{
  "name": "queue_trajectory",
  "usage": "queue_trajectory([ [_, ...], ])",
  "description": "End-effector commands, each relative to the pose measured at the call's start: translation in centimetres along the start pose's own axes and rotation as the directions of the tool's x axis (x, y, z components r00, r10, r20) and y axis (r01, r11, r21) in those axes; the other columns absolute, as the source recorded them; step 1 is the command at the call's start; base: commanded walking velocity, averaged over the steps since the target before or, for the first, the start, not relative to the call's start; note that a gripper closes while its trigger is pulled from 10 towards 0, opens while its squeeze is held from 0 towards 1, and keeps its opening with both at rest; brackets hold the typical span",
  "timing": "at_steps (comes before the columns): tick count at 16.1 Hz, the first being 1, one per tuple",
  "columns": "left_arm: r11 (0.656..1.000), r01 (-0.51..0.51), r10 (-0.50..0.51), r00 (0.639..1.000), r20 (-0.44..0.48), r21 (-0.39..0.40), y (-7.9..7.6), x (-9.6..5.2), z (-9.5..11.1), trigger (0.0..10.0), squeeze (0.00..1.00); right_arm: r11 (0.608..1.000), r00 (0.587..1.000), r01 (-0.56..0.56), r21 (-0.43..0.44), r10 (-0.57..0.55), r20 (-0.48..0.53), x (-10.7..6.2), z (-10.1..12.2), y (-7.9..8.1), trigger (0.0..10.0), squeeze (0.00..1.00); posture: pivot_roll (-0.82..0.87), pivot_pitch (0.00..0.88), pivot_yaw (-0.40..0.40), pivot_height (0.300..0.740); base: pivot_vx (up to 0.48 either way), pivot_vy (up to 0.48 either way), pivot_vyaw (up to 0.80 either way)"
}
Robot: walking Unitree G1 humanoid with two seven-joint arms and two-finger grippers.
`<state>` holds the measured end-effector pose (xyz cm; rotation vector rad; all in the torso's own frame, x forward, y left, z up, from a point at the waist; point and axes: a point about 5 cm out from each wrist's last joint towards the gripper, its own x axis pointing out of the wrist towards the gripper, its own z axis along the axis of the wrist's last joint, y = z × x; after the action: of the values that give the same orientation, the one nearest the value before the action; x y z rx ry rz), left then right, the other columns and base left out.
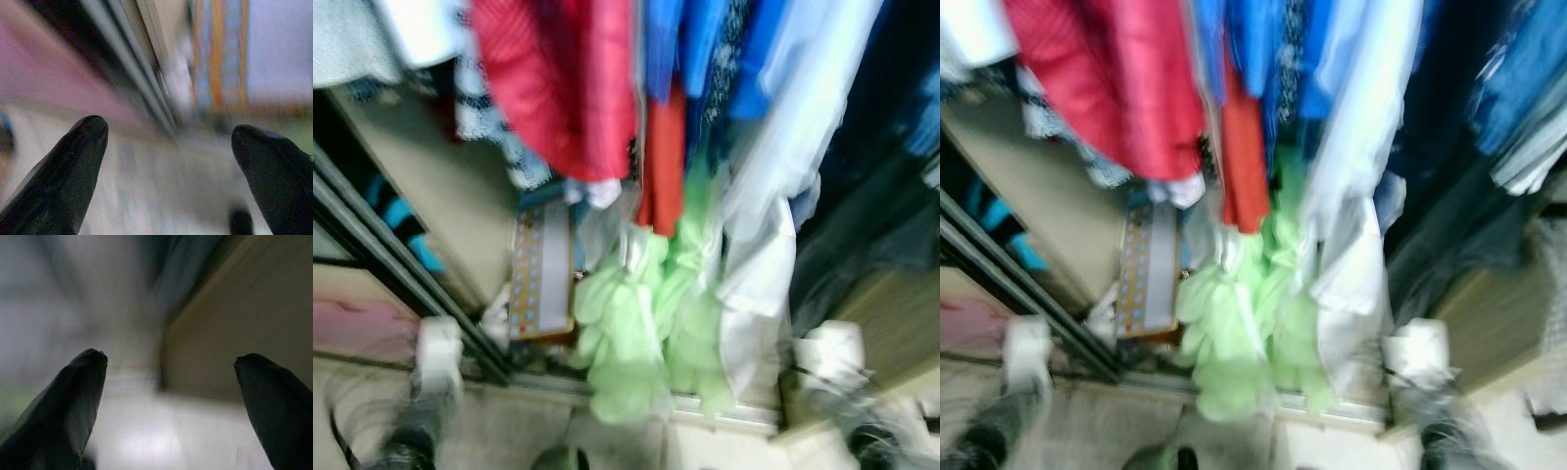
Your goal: Clean up the room
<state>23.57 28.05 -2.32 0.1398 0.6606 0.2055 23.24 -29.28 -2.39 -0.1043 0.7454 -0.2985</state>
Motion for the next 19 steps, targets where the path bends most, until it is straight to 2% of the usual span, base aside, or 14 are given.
queue_trajectory([
  [1, 1.0, 0.002, -0.003, 0.994, -0.106, -0.006, -0.7, -0.8, -3.1, 10.0, 0.0, 0.999, 0.985, -0.044, 0.029, 0.049, -0.167, -1.1, -5.1, 1.7, 10.0, 0.0, -0.08, 0.0, 0.049, 0.74, 0.0, 0.0, 0.0],
  [3, 0.999, -0.051, 0.049, 0.986, -0.158, -0.011, -0.4, -1.1, -4.1, 10.0, 0.0, 0.999, 0.974, -0.05, -0.021, 0.044, -0.223, -1.4, -6.5, 1.8, 10.0, 0.0, -0.08, 0.0, 0.049, 0.74, 0.0, 0.0, 0.0],
  [4, 0.996, -0.011, -0.002, 0.99, -0.14, -0.089, -0.5, -1.1, -3.9, 10.0, 0.0, 0.998, 0.975, -0.054, -0.031, 0.046, -0.219, -1.4, -6.3, 1.9, 10.0, 0.0, -0.08, 0.0, 0.048, 0.74, 0.0, 0.0, 0.0],
  [5, 0.998, 0.01, -0.016, 0.994, -0.104, -0.055, -0.4, -1.0, -3.6, 10.0, 0.0, 0.998, 0.977, -0.063, -0.013, 0.059, -0.206, -1.3, -6.0, 2.2, 10.0, 0.0, -0.08, 0.0, 0.048, 0.74, 0.0, 0.0, 0.0],
  [6, 0.999, 0.004, -0.008, 0.995, -0.098, -0.044, -0.2, -1.1, -3.6, 10.0, 0.0, 0.995, 0.982, -0.082, -0.061, 0.07, -0.176, -1.1, -5.4, 2.7, 10.0, 0.0, -0.08, 0.0, 0.048, 0.74, 0.0, 0.0, 0.0],
  [8, 1.0, 0.015, -0.018, 0.994, -0.104, -0.022, -0.2, -1.1, -3.7, 10.0, 0.0, 0.996, 0.984, -0.067, -0.061, 0.056, -0.169, -1.2, -5.5, 2.8, 10.0, 0.0, -0.08, 0.0, 0.048, 0.74, 0.0, 0.0, 0.0],
  [10, 0.998, 0.057, -0.059, 0.997, -0.043, -0.039, -0.8, -0.7, -2.5, 10.0, 0.0, 0.996, 0.986, -0.059, -0.074, 0.046, -0.162, -1.3, -5.8, 2.9, 10.0, 0.0, -0.08, 0.0, 0.045, 0.74, 0.0, 0.0, 0.0],
  [11, 0.994, 0.09, -0.085, 0.994, 0.069, -0.062, -0.9, 0.0, 0.4, 10.0, 0.0, 0.998, 0.992, -0.067, 0.005, 0.067, -0.108, -0.8, -4.1, 3.0, 10.0, 0.0, -0.07, 0.0, 0.042, 0.74, 0.0, 0.0, 0.0],
  [12, 0.994, 0.093, -0.087, 0.992, 0.091, -0.062, -0.9, 0.1, 1.0, 10.0, 0.0, 0.997, 0.993, -0.071, 0.016, 0.072, -0.093, -0.7, -3.6, 3.0, 10.0, 0.0, -0.07, 0.0, 0.042, 0.74, 0.0, 0.0, 0.0],
  [14, 0.992, 0.122, -0.112, 0.963, 0.245, -0.024, -0.5, 0.5, 4.8, 10.0, 0.0, 0.99, 0.989, -0.134, 0.051, 0.131, 0.073, 0.2, 1.1, 3.2, 10.0, 0.0, -0.07, 0.0, 0.042, 0.74, 0.0, 0.0, 0.0],
  [15, 0.993, 0.106, -0.115, 0.957, 0.266, 0.048, -0.3, 0.4, 5.4, 10.0, 0.0, 0.987, 0.982, -0.151, 0.047, 0.144, 0.122, 0.3, 2.3, 3.2, 10.0, 0.0, -0.07, 0.0, 0.041, 0.74, 0.0, 0.0, 0.0],
  [16, 0.992, 0.08, -0.105, 0.951, 0.291, 0.097, 0.2, 0.3, 6.0, 10.0, 0.0, 0.983, 0.973, -0.159, 0.091, 0.141, 0.181, 0.4, 4.2, 2.8, 10.0, 0.0, -0.07, 0.0, 0.042, 0.74, 0.0, 0.0, 0.0],
  [17, 0.991, 0.08, -0.109, 0.943, 0.314, 0.103, 0.5, 0.2, 6.3, 10.0, 0.0, 0.98, 0.966, -0.162, 0.118, 0.133, 0.219, 0.4, 5.3, 2.5, 10.0, 0.0, -0.07, 0.0, 0.041, 0.74, 0.0, 0.0, 0.0],
  [19, 0.983, 0.15, -0.18, 0.88, 0.44, 0.104, 0.1, -1.0, 7.2, 10.0, 0.0, 0.98, 0.942, -0.176, 0.095, 0.139, 0.307, -0.3, 6.0, 2.0, 10.0, 0.0, -0.06, 0.0, 0.035, 0.74, 0.0, 0.0, 0.0],
])
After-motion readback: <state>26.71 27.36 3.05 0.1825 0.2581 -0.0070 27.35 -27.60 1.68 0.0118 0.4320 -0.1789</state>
